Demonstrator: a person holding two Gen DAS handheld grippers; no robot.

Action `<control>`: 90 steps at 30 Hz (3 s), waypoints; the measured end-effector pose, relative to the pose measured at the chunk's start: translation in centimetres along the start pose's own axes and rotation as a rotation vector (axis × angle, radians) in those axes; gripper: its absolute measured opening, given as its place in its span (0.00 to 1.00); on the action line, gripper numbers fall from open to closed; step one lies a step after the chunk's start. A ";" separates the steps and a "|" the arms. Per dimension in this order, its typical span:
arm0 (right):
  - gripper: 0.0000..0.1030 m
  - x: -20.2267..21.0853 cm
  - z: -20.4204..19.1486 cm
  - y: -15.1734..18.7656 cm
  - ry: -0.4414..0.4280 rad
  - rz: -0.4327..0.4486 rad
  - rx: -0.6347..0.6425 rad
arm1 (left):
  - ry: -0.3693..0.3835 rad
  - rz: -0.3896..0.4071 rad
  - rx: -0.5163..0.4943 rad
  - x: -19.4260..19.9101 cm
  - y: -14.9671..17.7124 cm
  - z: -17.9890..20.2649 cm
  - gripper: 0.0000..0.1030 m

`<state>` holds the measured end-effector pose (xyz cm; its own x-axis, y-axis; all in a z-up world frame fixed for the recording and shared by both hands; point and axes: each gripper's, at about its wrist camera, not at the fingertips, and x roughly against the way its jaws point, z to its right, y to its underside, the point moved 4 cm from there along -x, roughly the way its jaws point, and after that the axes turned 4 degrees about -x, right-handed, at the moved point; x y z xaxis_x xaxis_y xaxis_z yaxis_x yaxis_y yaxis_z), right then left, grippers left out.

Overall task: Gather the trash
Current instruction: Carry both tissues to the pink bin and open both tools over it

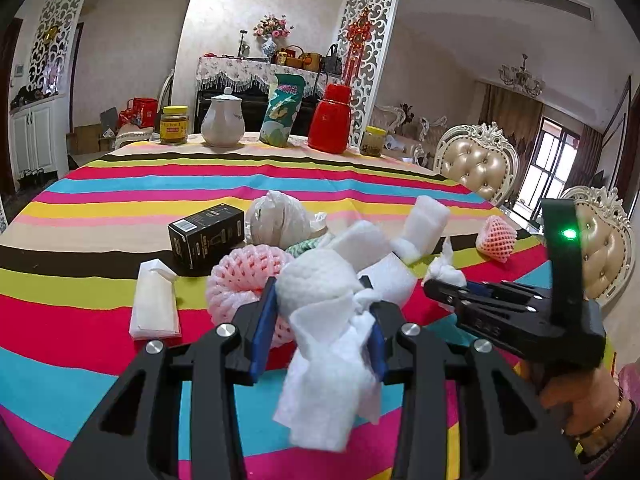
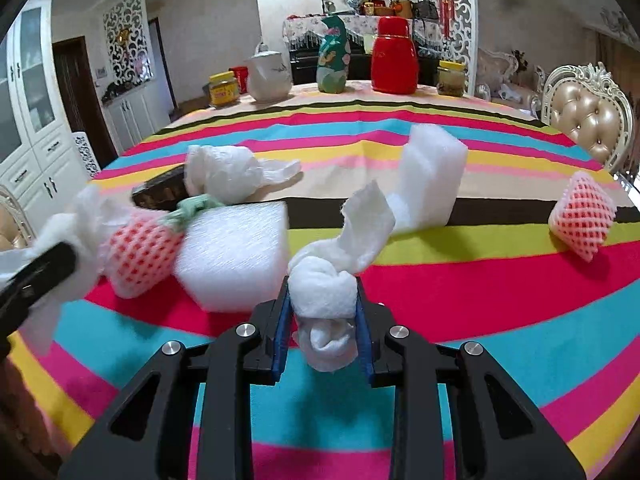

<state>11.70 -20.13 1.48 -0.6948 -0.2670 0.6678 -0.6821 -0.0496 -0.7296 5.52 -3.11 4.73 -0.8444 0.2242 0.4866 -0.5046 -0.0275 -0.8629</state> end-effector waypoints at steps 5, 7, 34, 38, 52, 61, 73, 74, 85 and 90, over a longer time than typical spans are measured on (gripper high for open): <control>0.27 2.5 -0.7 0.8 -0.006 0.040 -0.001 | 0.008 -0.001 -0.043 -0.1 0.3 1.2 0.37; 0.27 3.5 -0.5 1.1 0.002 0.062 -0.011 | 0.012 0.001 -0.059 -0.1 0.5 1.5 0.37; 0.27 15.8 4.5 7.1 0.080 0.196 -0.125 | 0.248 0.033 -0.289 2.3 2.5 11.5 0.38; 0.27 18.1 5.9 8.0 0.117 0.223 -0.137 | 0.274 0.018 -0.339 2.5 3.1 13.7 0.39; 0.27 25.0 12.5 12.8 0.269 0.282 -0.217 | 0.438 -0.043 -0.465 3.2 5.0 22.2 0.39; 0.27 29.7 17.0 17.3 0.410 0.292 -0.291 | 0.585 -0.043 -0.519 4.2 5.9 29.8 0.39; 0.27 38.0 23.7 24.9 0.652 0.296 -0.442 | 0.813 -0.065 -0.552 6.4 9.0 42.3 0.39; 0.27 38.5 24.3 25.4 0.665 0.295 -0.455 | 0.832 -0.070 -0.569 6.7 9.5 43.7 0.39; 0.28 43.9 31.4 31.1 0.798 0.284 -0.620 | 0.987 -0.134 -0.697 9.1 14.4 54.4 0.39; 0.29 44.7 32.9 32.6 0.781 0.280 -0.649 | 1.019 -0.171 -0.732 9.1 16.0 58.0 0.39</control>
<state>-34.07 -65.29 2.70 -0.6426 0.5164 0.5660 -0.3055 0.5048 -0.8074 -20.68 -58.03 3.30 -0.0930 0.8270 0.5545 -0.1006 0.5462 -0.8316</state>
